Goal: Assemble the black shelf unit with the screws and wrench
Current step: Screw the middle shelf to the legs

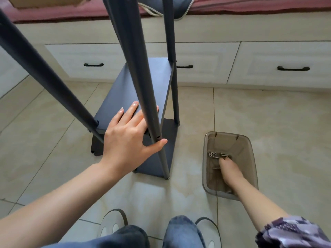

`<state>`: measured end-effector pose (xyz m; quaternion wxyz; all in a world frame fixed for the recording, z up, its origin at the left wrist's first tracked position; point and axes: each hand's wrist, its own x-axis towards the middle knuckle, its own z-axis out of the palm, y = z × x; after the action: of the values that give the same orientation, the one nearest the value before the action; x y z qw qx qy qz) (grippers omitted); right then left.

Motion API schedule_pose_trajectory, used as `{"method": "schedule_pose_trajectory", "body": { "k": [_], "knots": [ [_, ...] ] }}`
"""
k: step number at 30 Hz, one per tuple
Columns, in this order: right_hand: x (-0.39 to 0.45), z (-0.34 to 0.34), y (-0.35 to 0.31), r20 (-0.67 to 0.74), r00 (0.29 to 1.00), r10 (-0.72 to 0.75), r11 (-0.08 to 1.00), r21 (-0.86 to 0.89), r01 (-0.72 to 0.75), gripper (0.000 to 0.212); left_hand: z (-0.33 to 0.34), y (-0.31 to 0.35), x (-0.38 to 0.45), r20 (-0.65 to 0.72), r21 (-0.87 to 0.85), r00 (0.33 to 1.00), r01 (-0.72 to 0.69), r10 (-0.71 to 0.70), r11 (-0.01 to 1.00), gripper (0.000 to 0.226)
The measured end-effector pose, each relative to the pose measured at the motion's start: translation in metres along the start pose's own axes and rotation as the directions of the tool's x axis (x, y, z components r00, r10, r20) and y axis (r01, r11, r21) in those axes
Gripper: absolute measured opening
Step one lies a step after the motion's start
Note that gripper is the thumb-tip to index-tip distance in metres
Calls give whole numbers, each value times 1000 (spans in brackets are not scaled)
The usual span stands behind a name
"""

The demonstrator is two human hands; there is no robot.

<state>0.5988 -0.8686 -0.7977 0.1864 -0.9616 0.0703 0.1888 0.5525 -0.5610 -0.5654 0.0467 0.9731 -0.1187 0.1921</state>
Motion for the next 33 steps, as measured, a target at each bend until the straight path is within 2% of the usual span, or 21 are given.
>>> {"method": "schedule_pose_trajectory", "body": {
  "k": [2, 5, 8, 14, 17, 20, 23, 27, 29, 33],
  "knots": [
    [-4, 2, -8, -7, 1000, -8, 1000, -21, 8, 26, -1, 1, -1, 2, 2, 1000, 0, 0, 1000, 73],
    [-12, 8, -15, 11, 998, -69, 987, -145, 70, 16, -1, 2, -1, 4, -7, 1000, 7, -7, 1000, 69],
    [-17, 7, -22, 10, 996, -89, 980, -177, 90, 14, -2, 2, -1, 12, -10, 1000, 4, -4, 1000, 69],
    [-42, -26, -45, -76, 997, -35, 999, -4, 35, 15, -6, 1, -1, 63, -16, 998, 10, -9, 1000, 77],
    [-62, -48, -60, -156, 987, -38, 982, 178, 66, 10, -7, 0, 0, 104, -5, 994, 21, -20, 1000, 81],
    [-95, -73, -85, -315, 946, -83, 912, 358, 199, 14, -9, 0, 0, 129, -10, 992, 14, -12, 1000, 81],
    [-132, -96, -112, -452, 883, -122, 822, 453, 346, 22, -9, 0, 0, 145, -7, 989, 4, -3, 1000, 80],
    [-172, -124, -145, -495, 855, -155, 609, 633, 477, 14, -8, -1, 0, 140, -21, 990, 4, -1, 1000, 82],
    [-188, -133, -158, -509, 841, -181, 536, 666, 519, 13, -7, -2, 0, 137, -31, 991, -1, 5, 1000, 83],
    [-208, -138, -175, -517, 828, -218, 561, 628, 539, 10, -6, -4, -1, 119, -42, 993, -2, 7, 999, 85]
  ]
}}
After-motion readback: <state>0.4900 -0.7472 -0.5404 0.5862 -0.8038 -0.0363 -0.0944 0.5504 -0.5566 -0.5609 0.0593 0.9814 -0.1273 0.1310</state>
